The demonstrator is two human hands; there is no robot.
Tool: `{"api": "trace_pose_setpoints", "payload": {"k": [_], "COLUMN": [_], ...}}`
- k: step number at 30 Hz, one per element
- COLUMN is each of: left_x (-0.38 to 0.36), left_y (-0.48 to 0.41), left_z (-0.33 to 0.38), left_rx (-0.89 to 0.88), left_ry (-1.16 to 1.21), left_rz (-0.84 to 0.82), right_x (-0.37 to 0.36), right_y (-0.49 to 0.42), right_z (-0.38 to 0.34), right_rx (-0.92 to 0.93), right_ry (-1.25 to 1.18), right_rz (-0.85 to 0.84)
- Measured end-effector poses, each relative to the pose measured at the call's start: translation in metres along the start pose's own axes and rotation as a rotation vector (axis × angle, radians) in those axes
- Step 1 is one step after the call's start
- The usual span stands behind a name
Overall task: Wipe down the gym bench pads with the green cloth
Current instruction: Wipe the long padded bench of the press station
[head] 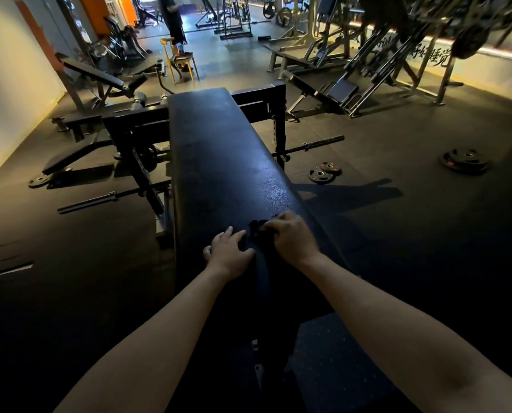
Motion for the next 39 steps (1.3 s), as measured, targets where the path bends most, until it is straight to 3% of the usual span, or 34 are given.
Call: {"api": "trace_pose_setpoints", "payload": {"k": [3, 6, 11, 19, 25, 29, 32, 39], "left_x": [0.017, 0.026, 0.021, 0.011, 0.009, 0.006, 0.005, 0.003], "left_y": [0.015, 0.039, 0.057, 0.057, 0.056, 0.055, 0.054, 0.054], "left_z": [-0.023, -0.052, -0.069, -0.071, -0.076, -0.079, -0.080, -0.084], "left_rx": [-0.021, 0.107, 0.183, 0.177, 0.143, 0.143, 0.142, 0.118], "left_ry": [0.032, 0.095, 0.236, 0.138, 0.144, 0.149, 0.143, 0.124], "left_rz": [0.134, 0.135, 0.162, 0.219, 0.239, 0.249, 0.257, 0.225], "right_x": [0.020, 0.015, 0.004, -0.034, -0.034, 0.004, 0.009, -0.048], "right_y": [-0.010, -0.004, -0.004, 0.013, 0.018, 0.006, 0.008, 0.026], "right_z": [0.044, 0.062, 0.048, -0.018, -0.032, 0.023, 0.037, -0.053], "right_rx": [-0.279, -0.469, -0.446, -0.317, -0.081, -0.309, -0.477, -0.345], "right_ry": [0.149, 0.190, 0.149, 0.114, -0.037, 0.055, 0.092, 0.070], "right_rz": [0.198, 0.124, 0.187, 0.185, 0.118, 0.295, 0.212, 0.122]}}
Point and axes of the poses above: each hand's wrist, its own y-axis away from the middle knuckle, its own x-axis out of the back of the hand, z = x × y, the point moved 2 cm from there along -y, towards the middle knuckle, and after that the axes turned 14 degrees about -x, right-handed, at the moved point
